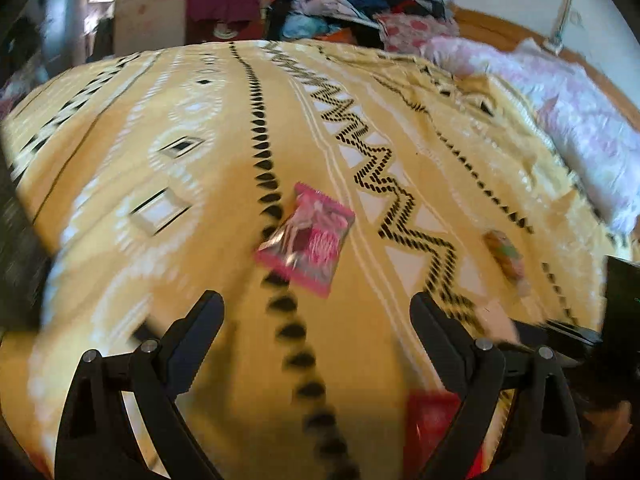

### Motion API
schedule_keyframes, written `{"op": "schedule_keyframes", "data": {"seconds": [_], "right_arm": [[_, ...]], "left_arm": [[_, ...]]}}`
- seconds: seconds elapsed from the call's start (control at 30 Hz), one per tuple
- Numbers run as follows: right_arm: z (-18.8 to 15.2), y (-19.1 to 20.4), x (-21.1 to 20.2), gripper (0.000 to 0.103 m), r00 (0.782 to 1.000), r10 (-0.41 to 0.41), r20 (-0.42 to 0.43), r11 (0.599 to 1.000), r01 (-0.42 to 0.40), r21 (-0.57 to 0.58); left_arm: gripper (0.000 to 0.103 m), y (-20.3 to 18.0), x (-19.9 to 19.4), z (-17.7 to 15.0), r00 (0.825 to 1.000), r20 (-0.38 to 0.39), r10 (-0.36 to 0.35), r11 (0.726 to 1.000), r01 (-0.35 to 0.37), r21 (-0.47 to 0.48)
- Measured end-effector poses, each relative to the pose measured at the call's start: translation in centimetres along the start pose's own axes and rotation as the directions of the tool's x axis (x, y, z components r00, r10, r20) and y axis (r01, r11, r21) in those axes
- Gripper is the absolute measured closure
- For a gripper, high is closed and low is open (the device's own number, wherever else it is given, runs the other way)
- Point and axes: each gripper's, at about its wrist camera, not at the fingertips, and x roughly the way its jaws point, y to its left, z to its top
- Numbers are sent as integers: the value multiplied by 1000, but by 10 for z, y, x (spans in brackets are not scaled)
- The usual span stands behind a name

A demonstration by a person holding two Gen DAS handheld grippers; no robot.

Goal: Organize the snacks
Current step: 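Grasp the white packet with the right gripper while the left grasps the pink cake packet, then carry both packets over the glass bowl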

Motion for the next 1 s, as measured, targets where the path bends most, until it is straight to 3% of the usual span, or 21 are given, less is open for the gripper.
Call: {"op": "schedule_keyframes", "data": {"seconds": [0.2, 0.3, 0.4, 0.53, 0.7, 1.0], "right_arm": [[0, -5, -2, 60, 999, 37, 10, 999, -37, 20], [1, -7, 1, 60, 999, 46, 12, 999, -47, 25], [1, -6, 2, 60, 999, 46, 14, 999, -46, 24], [1, -4, 2, 60, 999, 33, 17, 999, -34, 17], [3, 2, -7, 60, 999, 9, 40, 1000, -10, 6], [-2, 38, -54, 61, 996, 5, 90, 1000, -4, -12]], "left_arm": [[8, -20, 43, 24, 998, -17, 59, 991, -57, 119], [11, -17, 59, 29, 995, -55, 79, 990, -72, 119], [43, -5, 69, 28, 990, -102, 99, 993, -92, 72], [45, -5, 60, 27, 992, -83, 99, 994, -94, 64], [46, -25, 16, 20, 993, -9, 118, 989, -117, 88], [46, -59, -100, -6, 961, 130, 243, 958, -258, 121]]}}
